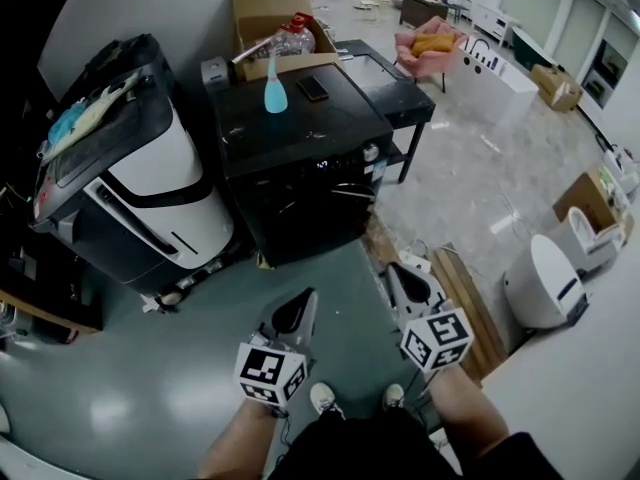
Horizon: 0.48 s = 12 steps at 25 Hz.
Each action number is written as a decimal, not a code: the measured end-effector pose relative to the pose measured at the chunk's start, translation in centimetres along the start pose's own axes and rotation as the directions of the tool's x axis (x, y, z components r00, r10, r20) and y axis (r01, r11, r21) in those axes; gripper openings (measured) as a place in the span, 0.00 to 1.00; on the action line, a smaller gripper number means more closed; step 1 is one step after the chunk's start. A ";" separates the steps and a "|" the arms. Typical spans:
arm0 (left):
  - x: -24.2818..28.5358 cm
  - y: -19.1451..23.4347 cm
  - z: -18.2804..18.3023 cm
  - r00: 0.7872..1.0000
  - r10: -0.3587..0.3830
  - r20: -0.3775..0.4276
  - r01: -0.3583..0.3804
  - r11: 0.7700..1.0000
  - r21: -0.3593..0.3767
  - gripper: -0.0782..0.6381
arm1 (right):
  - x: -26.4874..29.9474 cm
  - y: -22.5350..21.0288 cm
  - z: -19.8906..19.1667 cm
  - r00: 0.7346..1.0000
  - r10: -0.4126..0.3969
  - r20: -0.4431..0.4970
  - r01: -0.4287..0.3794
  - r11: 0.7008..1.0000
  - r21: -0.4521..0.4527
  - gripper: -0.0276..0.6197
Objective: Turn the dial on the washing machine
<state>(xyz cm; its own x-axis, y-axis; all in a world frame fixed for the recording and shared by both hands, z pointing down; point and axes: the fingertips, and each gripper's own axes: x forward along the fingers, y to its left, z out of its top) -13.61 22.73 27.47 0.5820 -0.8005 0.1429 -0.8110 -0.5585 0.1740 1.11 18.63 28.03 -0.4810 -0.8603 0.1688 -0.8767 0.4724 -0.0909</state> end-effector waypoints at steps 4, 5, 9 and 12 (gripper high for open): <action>0.5 -2.3 0.2 1.000 0.006 0.008 -0.007 1.000 0.017 0.11 | -1.6 -0.9 0.7 1.000 0.019 0.009 -0.019 1.000 -0.005 0.04; 0.7 -2.9 0.2 1.000 0.011 0.008 -0.011 1.000 0.019 0.11 | -2.0 -1.2 0.7 0.999 0.029 0.013 -0.029 1.000 -0.005 0.04; 1.5 -5.6 0.0 1.000 0.030 -0.005 -0.030 0.999 0.019 0.11 | -3.5 -2.2 1.0 0.997 0.067 0.030 -0.067 0.998 0.001 0.04; 2.0 -7.5 0.3 0.999 0.050 0.001 -0.050 0.998 0.027 0.11 | -4.9 -2.7 1.3 0.995 0.097 0.030 -0.096 0.995 -0.002 0.04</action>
<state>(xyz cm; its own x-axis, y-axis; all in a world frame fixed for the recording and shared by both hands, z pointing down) -6.38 25.29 26.13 0.5409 -0.8274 0.1509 -0.8403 -0.5236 0.1407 5.85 21.28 26.14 -0.5632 -0.8160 0.1300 -0.8262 0.5536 -0.1048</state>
